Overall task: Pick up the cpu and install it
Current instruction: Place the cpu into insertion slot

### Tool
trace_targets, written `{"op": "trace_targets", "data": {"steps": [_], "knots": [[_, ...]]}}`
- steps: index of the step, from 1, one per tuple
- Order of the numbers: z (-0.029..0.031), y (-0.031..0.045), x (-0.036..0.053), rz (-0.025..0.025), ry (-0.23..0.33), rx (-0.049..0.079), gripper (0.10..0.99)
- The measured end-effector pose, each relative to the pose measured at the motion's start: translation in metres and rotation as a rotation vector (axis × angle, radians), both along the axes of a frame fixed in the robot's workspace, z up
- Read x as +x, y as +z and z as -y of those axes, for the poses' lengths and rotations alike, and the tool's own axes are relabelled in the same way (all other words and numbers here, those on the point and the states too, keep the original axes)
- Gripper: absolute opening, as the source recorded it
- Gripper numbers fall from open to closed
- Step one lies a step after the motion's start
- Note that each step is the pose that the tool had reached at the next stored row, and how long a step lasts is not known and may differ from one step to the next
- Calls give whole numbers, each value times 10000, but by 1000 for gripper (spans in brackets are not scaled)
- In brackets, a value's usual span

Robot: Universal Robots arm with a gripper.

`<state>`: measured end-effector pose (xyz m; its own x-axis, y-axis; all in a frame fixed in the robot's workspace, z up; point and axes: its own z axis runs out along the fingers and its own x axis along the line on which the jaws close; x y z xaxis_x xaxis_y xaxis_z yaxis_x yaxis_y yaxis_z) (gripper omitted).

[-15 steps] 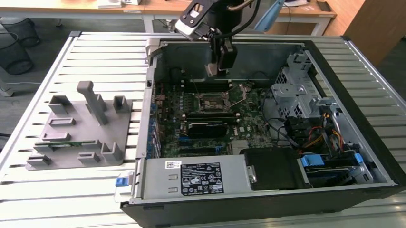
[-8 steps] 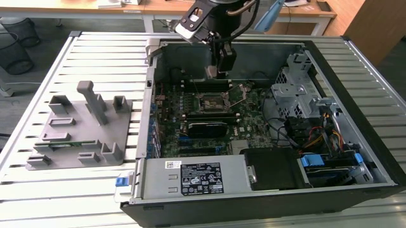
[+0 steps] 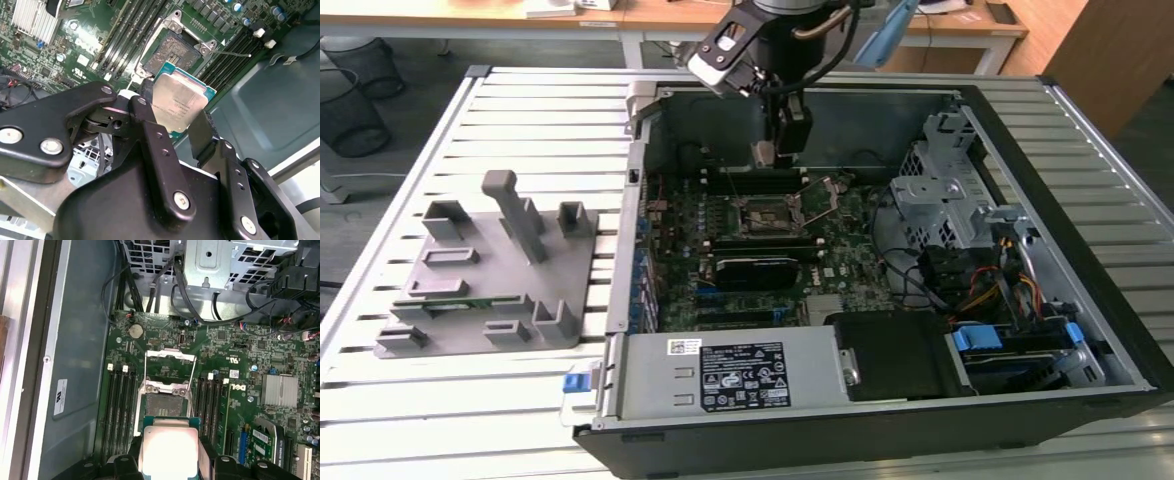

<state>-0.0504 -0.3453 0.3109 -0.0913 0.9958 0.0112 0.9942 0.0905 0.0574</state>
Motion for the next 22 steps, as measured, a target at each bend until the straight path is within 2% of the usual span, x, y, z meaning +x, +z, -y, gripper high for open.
{"op": "trace_targets", "data": {"steps": [7, 22], "knots": [[-39, -110, 1, 1, -124, 1, 529], [-52, -345, 1, 0, -132, -1, 529]]}}
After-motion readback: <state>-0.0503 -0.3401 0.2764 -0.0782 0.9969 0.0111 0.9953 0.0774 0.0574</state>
